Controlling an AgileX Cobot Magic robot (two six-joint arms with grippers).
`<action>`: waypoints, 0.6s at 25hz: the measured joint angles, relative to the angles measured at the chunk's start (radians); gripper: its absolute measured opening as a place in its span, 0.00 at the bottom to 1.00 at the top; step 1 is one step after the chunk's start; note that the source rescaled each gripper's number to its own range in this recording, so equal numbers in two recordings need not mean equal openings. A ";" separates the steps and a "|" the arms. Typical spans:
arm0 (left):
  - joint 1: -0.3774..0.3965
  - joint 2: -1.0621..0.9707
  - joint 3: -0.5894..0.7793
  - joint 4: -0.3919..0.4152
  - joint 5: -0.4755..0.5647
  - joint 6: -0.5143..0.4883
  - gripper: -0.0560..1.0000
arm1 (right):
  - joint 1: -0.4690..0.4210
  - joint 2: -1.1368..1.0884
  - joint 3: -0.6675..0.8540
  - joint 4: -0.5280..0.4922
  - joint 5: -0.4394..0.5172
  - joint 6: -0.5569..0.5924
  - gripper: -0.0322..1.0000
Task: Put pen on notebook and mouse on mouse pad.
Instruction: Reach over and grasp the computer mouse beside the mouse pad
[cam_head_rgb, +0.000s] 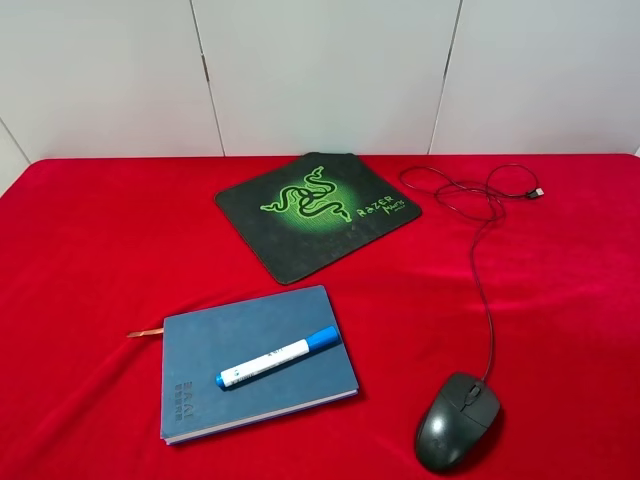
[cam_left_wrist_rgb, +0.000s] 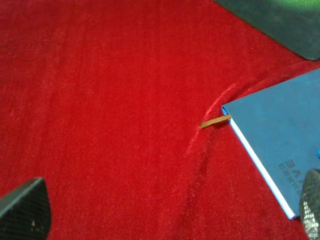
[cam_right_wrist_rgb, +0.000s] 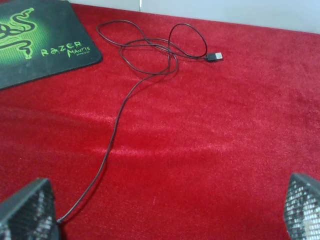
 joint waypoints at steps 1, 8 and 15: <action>0.001 0.000 0.000 0.000 0.000 0.000 1.00 | 0.000 0.000 0.000 0.000 0.000 0.000 1.00; 0.001 0.000 0.000 0.000 0.000 0.001 1.00 | 0.000 0.000 0.000 0.000 -0.001 0.000 1.00; 0.001 0.000 0.000 0.000 0.000 0.001 1.00 | 0.000 0.000 0.000 0.000 -0.001 0.000 1.00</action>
